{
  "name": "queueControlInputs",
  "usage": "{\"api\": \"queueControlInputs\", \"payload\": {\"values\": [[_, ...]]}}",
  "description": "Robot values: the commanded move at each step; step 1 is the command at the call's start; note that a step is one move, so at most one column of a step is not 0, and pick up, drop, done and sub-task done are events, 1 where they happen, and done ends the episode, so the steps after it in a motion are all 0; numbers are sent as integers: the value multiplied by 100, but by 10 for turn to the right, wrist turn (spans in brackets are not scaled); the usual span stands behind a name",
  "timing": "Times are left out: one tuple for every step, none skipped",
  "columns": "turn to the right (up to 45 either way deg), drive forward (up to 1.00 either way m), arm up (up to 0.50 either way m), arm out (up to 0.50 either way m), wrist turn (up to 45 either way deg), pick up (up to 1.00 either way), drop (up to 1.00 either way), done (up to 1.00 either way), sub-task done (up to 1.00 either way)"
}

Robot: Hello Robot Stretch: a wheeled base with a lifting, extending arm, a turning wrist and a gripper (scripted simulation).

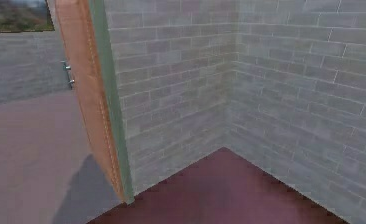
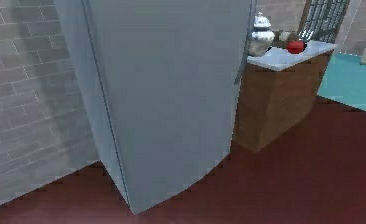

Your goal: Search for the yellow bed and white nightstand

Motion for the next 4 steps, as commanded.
{"api": "queueControlInputs", "payload": {"values": [[-360, 0, 0, 0, 0, 0, 0, 0, 0], [0, 60, 0, 0, 0, 0, 0, 0, 0], [-60, 0, 0, 0, 0, 0, 0, 0, 0], [0, 100, 0, 0, 0, 0, 0, 0, 0]]}}
